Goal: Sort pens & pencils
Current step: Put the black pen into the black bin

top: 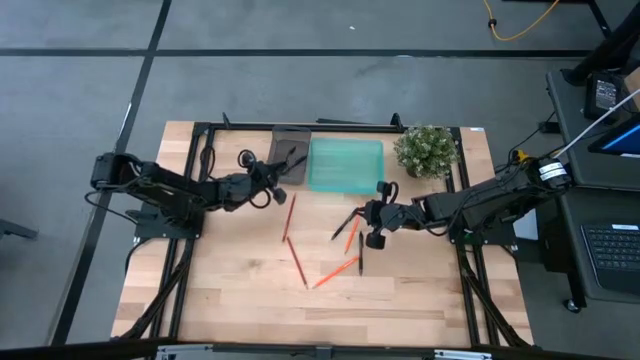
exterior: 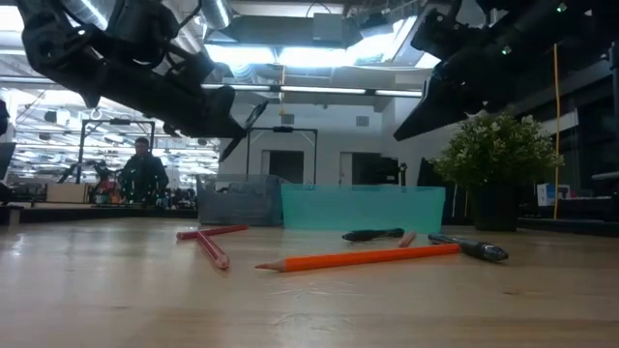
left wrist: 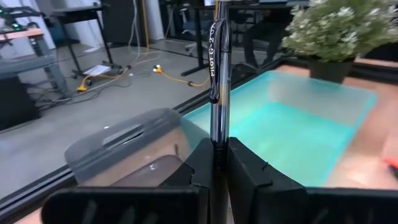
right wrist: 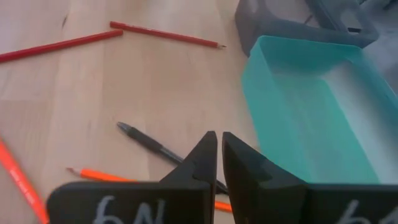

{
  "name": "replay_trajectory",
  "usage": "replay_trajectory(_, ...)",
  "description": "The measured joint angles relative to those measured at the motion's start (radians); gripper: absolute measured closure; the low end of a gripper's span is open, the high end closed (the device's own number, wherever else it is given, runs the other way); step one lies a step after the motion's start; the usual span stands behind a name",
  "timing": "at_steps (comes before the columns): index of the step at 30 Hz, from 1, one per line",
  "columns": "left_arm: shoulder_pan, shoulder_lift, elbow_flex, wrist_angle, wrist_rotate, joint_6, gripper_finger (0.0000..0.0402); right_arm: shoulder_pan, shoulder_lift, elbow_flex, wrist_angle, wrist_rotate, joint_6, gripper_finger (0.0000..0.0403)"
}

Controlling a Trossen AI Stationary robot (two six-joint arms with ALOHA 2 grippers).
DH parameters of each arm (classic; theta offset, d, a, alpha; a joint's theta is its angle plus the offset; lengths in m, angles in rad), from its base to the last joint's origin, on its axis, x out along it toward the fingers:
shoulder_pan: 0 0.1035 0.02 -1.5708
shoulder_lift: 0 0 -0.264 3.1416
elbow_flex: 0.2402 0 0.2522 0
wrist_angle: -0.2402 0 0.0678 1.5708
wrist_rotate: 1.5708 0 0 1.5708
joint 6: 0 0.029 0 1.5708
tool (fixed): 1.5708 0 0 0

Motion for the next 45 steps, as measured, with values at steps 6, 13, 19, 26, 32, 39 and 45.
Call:
replay_trajectory(6, 0.039, 0.056, 0.0, 0.007, 0.001, -0.007, 0.0383, -0.025, 0.0, 0.0, 0.0, -0.003, -0.002, 0.0374)
replay_trajectory(13, 0.109, 0.098, 0.04, 0.04, 0.082, 0.02, 0.0383, -0.042, 0.0, 0.0, 0.0, -0.004, -0.002, 0.0374)
replay_trajectory(19, 0.177, 0.099, 0.143, -0.131, 0.186, 0.024, 0.0383, -0.044, 0.0, 0.0, -0.001, -0.004, -0.019, 0.0374)
replay_trajectory(26, 0.228, 0.099, 0.306, -0.503, 0.189, 0.025, 0.0383, -0.044, 0.0, 0.0, -0.001, -0.022, -0.021, 0.0374)
replay_trajectory(32, 0.287, 0.099, 0.41, -0.69, 0.252, 0.017, 0.0383, -0.044, 0.0, 0.0, -0.002, -0.022, -0.021, 0.0374)
replay_trajectory(39, 0.357, 0.135, 0.439, -0.778, 0.335, -0.028, 0.0383, -0.044, 0.0, 0.0, -0.002, -0.026, -0.021, 0.0374)
replay_trajectory(45, 0.398, 0.18, 0.44, -0.789, 0.414, -0.048, 0.0383, -0.043, 0.0, 0.0, -0.002, -0.075, -0.021, 0.0374)
